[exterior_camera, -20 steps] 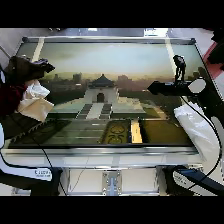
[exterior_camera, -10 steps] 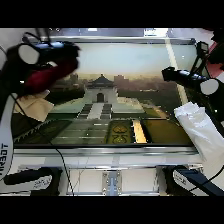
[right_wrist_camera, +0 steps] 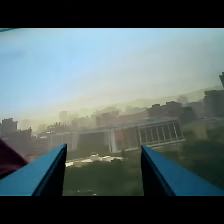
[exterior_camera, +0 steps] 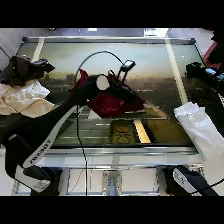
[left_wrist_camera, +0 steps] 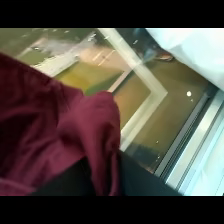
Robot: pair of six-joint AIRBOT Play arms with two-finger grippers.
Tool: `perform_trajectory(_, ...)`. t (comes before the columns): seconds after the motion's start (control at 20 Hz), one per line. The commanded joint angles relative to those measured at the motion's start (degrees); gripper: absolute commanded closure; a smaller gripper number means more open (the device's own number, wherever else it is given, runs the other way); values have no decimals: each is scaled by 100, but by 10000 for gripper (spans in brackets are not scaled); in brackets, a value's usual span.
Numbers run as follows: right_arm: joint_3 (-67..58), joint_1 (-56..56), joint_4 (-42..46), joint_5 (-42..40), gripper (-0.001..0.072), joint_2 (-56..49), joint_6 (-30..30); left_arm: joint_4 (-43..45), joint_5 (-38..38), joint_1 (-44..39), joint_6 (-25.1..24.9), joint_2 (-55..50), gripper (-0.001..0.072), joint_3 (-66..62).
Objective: Fold the shirts.
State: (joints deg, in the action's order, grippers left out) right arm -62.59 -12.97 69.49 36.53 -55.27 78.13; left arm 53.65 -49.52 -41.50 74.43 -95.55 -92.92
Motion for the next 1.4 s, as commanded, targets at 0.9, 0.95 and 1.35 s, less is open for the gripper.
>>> perform_trajectory(0.9,2398,1169,-2671,-173,176,-1755,-1307,2044,-1886,2872,699,-315,7,-1576)
perform_trajectory(0.95,2232,1237,-2645,-101,176,-2017,-1399,2085,-1836,2868,699,-367,7,-1576)
perform_trajectory(1.35,914,1250,-2275,-232,277,-3023,-1412,3136,-1784,2870,702,-459,8,-1576)
